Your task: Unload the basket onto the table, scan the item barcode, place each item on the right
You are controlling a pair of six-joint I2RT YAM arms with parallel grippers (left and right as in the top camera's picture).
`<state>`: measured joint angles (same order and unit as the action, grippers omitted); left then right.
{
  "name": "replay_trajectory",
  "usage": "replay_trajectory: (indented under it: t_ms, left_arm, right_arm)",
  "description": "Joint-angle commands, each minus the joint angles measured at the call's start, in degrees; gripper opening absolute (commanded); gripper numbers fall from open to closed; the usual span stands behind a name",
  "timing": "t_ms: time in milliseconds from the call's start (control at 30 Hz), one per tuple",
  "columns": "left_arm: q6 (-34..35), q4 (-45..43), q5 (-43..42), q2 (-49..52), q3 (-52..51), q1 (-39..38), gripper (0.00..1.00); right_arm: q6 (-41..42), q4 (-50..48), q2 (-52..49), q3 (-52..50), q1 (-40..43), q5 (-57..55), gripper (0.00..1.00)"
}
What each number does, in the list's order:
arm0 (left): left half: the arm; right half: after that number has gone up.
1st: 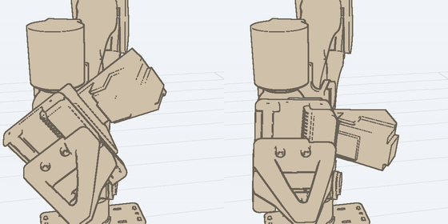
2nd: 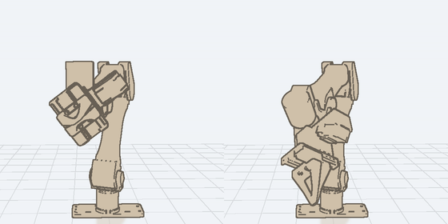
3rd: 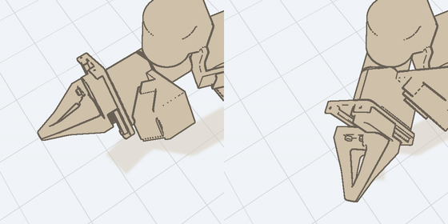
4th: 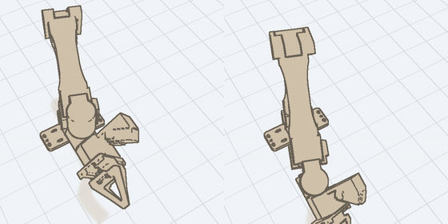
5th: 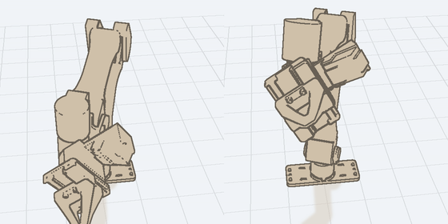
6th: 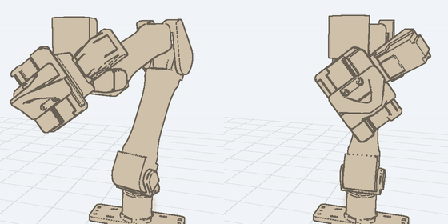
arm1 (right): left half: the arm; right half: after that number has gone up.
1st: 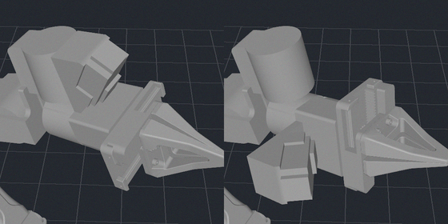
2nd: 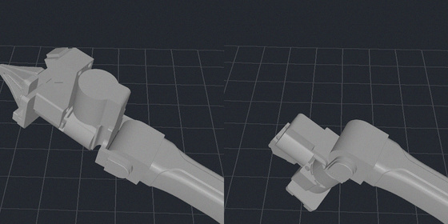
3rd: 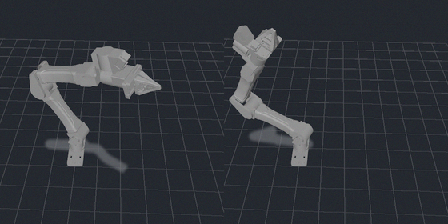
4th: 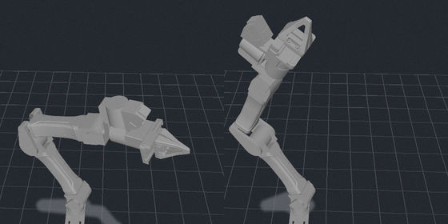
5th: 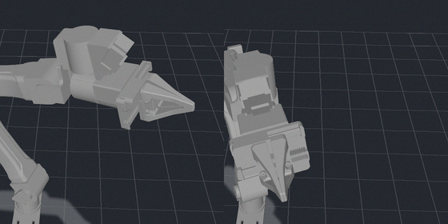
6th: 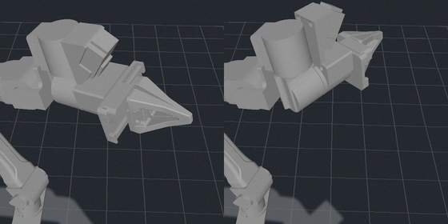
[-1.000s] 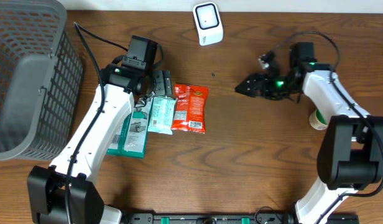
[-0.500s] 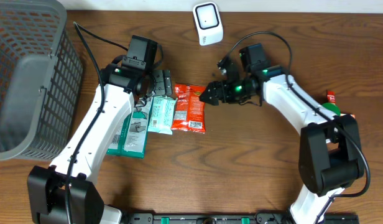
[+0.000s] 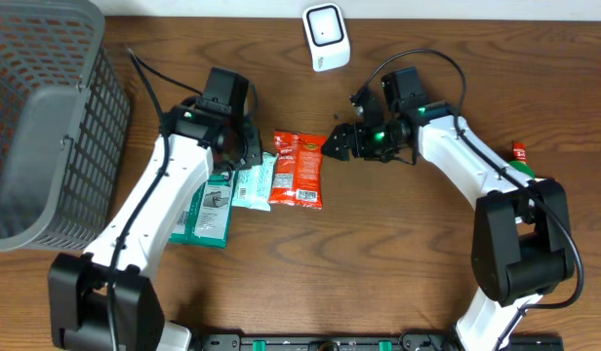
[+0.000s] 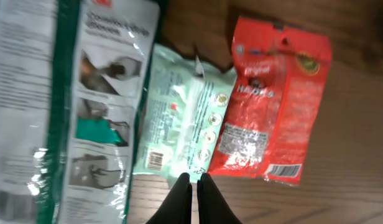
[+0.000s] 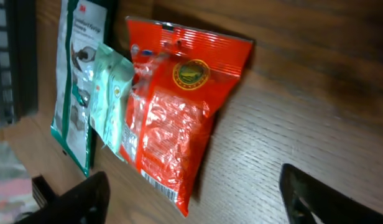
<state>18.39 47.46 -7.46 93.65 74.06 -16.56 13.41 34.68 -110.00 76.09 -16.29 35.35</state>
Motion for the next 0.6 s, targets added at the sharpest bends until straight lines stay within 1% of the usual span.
replay_trajectory:
  t_ms: [0, 133, 367, 467, 567]
  left_arm:
    - [0.37, -3.34, -4.09, 2.86, -3.39, -0.04, 0.07]
    - [0.33, -7.74, -8.02, 5.6, -4.74, -1.11, 0.07]
    - [0.35, -12.02, -7.96, 10.21, -4.74, -4.37, 0.07]
    - [0.37, -13.64, -7.69, 12.17, -4.74, -5.51, 0.07]
    - [0.39, -14.45, -5.68, 13.73, -4.74, -5.66, 0.07]
  right_arm:
    - [1.42, 0.92, 0.15, -0.09, 0.13, 0.07, 0.79]
    - [3.37, 1.73, 0.15, -0.17, -0.04, 0.11, 0.76]
    - [3.78, 1.75, 0.13, -0.28, -0.42, 0.07, 0.71]
    - [3.8, 1.75, 0.13, -0.76, -0.63, 0.07, 0.7]
    - [3.96, 1.07, 0.11, -1.77, -0.66, 0.07, 0.7]
